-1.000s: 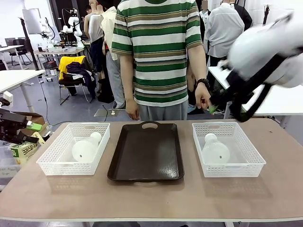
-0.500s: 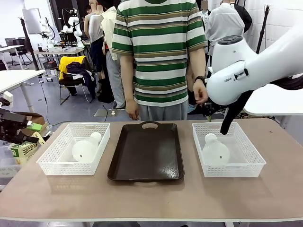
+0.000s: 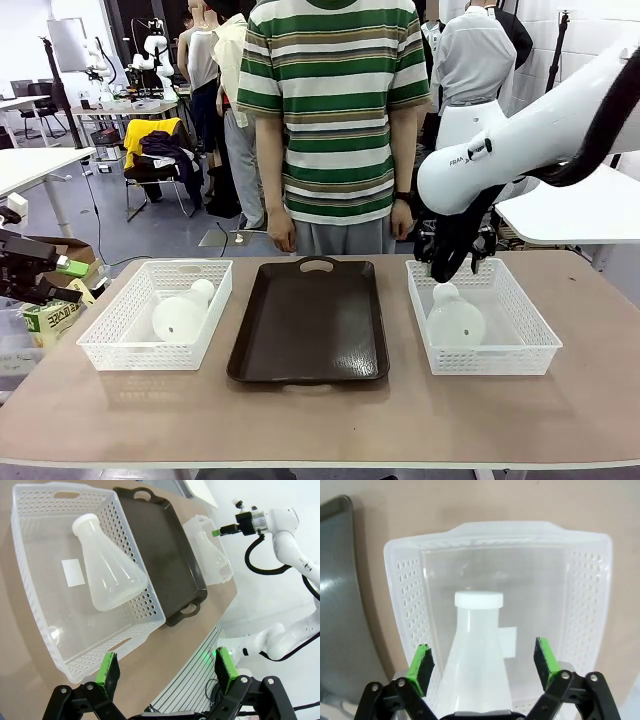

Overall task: Prepare the laboratory tools.
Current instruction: Pick up the Big flask that the person points to.

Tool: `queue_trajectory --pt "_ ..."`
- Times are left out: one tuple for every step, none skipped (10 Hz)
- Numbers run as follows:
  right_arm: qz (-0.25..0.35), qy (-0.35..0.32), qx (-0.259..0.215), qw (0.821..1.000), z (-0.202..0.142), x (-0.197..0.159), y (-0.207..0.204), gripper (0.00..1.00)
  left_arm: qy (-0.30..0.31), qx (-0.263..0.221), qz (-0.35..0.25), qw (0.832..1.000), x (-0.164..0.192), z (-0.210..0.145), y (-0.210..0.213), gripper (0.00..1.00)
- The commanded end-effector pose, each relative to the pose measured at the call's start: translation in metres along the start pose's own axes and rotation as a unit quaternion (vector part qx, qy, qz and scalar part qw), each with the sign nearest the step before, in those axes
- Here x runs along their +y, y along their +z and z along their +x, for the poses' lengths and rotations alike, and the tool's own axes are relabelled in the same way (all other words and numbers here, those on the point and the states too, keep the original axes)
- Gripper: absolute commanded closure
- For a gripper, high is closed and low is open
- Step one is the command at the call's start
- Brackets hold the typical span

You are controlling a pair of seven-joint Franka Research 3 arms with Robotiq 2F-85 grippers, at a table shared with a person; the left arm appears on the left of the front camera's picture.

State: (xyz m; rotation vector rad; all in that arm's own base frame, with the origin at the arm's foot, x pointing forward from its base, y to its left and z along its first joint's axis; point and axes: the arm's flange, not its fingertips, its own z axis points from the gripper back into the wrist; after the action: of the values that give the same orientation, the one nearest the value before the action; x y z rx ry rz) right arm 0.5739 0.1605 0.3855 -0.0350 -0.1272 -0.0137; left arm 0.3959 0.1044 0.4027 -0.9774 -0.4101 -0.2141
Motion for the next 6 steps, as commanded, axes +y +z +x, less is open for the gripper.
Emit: queue_trajectory --pt "0.028 0.000 0.029 0.999 0.008 -0.009 -0.002 0.00 -0.002 -0.004 -0.003 1.000 0.000 0.000 0.001 0.00" --pt "0.033 0.010 0.033 0.999 0.010 -0.010 -0.008 0.00 -0.002 -0.004 -0.003 1.000 0.000 0.000 0.001 0.00" --pt "0.037 0.021 0.042 0.998 0.012 -0.011 -0.015 0.00 -0.002 -0.004 -0.003 1.000 0.000 0.000 0.001 0.00" --pt "0.038 0.028 0.053 0.997 0.016 -0.012 -0.022 0.00 -0.002 -0.004 -0.003 1.000 0.000 0.000 0.001 0.00" --pt "0.033 0.035 0.054 0.997 0.016 -0.013 -0.025 0.00 -0.002 -0.004 -0.003 1.000 0.000 0.000 0.001 0.00" --pt "0.031 0.039 0.054 0.997 0.018 -0.012 -0.029 0.00 -0.002 -0.004 -0.003 1.000 0.000 0.000 0.001 0.00"
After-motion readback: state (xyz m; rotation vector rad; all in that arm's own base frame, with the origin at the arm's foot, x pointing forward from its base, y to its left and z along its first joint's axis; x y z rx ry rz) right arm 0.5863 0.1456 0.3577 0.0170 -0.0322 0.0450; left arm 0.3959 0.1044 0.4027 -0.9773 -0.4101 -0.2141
